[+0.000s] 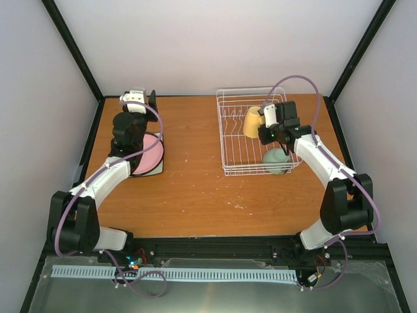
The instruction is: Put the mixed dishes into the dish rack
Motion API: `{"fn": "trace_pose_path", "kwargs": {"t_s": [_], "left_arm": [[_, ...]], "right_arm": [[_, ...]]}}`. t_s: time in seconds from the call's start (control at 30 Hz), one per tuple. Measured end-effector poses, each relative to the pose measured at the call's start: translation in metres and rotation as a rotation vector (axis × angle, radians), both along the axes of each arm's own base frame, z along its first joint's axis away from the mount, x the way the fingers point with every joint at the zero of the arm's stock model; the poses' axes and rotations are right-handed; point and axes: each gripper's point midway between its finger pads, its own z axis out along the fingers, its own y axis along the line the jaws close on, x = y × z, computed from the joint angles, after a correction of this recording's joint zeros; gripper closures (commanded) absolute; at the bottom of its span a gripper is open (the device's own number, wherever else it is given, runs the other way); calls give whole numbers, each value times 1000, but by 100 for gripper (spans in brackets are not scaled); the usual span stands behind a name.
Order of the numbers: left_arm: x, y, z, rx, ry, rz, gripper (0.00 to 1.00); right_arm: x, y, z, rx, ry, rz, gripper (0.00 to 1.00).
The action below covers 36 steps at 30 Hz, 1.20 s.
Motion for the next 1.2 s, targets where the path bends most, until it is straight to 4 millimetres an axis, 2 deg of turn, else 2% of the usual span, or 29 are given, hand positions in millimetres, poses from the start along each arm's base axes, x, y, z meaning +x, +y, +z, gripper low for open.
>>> {"fn": "trace_pose_path", "kwargs": {"t_s": [0.3,0.4,0.67,0.83,1.0,1.07,1.2], "left_arm": [[0,3,-16,5,41,16,53],[0,3,-18,5,47,16,53],[0,4,-23,7,59,20,53],[0,5,-28,11,74,28,53],[1,6,-29,13,77,32,53],[2,6,-31,16,81,33,53],[4,5,-37,23,97,33,54]], "right_arm": [[-28,0,-45,-18,125,42,97],[-35,1,-55,-14,156,54,97],[-40,19,-73,10,206,111,97],[-41,21,-89,9,250,118,97],[-40,22,-90,9,241,122,85],[-40,22,-91,8,241,124,72],[-47,19,-98,-3,256,130,58]]}}
